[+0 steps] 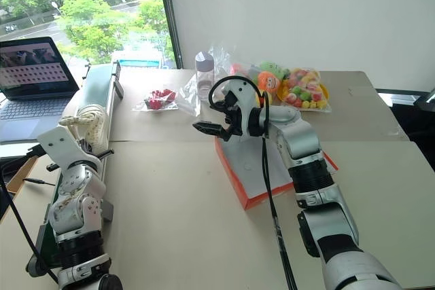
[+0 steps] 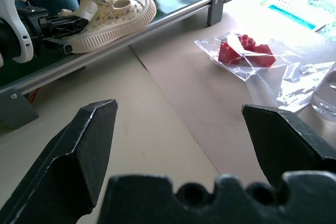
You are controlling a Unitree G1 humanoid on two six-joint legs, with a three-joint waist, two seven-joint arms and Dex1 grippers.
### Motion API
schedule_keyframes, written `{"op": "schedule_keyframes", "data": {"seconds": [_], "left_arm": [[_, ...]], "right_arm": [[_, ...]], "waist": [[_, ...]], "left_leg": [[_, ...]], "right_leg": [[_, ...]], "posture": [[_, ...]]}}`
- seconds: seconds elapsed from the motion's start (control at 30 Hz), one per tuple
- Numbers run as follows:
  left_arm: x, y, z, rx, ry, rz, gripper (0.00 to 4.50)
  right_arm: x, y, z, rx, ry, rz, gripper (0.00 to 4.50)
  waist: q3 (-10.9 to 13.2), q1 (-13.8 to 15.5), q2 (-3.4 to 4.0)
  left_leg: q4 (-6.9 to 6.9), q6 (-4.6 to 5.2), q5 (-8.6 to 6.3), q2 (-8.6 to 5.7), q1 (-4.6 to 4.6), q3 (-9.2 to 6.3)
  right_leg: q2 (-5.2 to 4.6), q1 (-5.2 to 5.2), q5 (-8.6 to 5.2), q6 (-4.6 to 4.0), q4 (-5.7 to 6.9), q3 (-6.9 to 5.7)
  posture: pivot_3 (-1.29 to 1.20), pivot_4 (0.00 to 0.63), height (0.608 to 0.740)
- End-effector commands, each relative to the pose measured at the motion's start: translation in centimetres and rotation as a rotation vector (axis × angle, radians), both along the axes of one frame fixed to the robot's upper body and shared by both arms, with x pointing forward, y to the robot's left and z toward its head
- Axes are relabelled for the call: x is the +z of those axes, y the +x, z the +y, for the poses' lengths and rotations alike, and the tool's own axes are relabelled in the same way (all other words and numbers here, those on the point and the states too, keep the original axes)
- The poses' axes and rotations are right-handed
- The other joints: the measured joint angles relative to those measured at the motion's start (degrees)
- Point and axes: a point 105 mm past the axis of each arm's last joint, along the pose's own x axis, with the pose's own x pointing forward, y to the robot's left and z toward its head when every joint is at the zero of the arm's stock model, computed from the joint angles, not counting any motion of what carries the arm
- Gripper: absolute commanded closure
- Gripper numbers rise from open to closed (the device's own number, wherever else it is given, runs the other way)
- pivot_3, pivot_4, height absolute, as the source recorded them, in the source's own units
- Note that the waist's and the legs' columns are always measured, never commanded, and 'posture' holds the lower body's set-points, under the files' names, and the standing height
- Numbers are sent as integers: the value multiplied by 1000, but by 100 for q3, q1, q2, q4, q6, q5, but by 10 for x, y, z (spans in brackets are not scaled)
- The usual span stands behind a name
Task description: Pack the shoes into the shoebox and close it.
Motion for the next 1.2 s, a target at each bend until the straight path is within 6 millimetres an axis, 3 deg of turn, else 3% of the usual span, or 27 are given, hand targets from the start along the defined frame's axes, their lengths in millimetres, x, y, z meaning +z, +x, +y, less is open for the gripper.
{"op": "schedule_keyframes", "data": {"seconds": [0.03, 0.2, 0.33, 0.5, 0.83, 1.2], "left_arm": [[49, -4, 2, 9, 108, -185, 4476], [95, -4, -14, -68, 204, -339, 4476], [128, 0, -45, -237, 247, -432, 4476], [158, -1, -95, -514, 222, -513, 4476], [175, 1, -168, -830, 192, -521, 4476], [164, -2, -205, -970, 116, -477, 4476]], "right_arm": [[15, -2, 5, 22, 13, -52, 0], [18, -1, 6, 21, 43, -43, 0], [53, 7, 4, -22, 350, 114, 0], [79, 16, -2, -22, 607, 308, 0], [100, 26, -4, -12, 836, 491, 0], [111, 33, -14, -33, 872, 461, 0]], "waist": [[0, 6, -1], [3, 22, -4], [3, 33, -5], [3, 65, -5], [4, 3, -5], [4, -3, -5]], "left_leg": [[0, -14, -8, 0, -3, 0], [0, -11, -9, -3, -32, -1], [0, 14, 0, -6, -55, -2], [0, 16, -2, -8, -62, -6], [0, 27, 0, -10, -66, -3], [3, 31, 0, -13, -69, -4]], "right_leg": [[-1, -1, 1, -1, -1, -1], [-4, -15, 9, -15, -14, -4], [-6, -31, 14, -11, -18, -2], [-10, -35, 17, -9, -20, -5], [4, -35, 17, -4, -12, -1], [7, -31, 18, 7, -13, 2]], "posture": [[0, 150, 740], [0, 150, 740], [0, 150, 740], [0, 150, 740], [0, 150, 740], [0, 150, 740]]}}
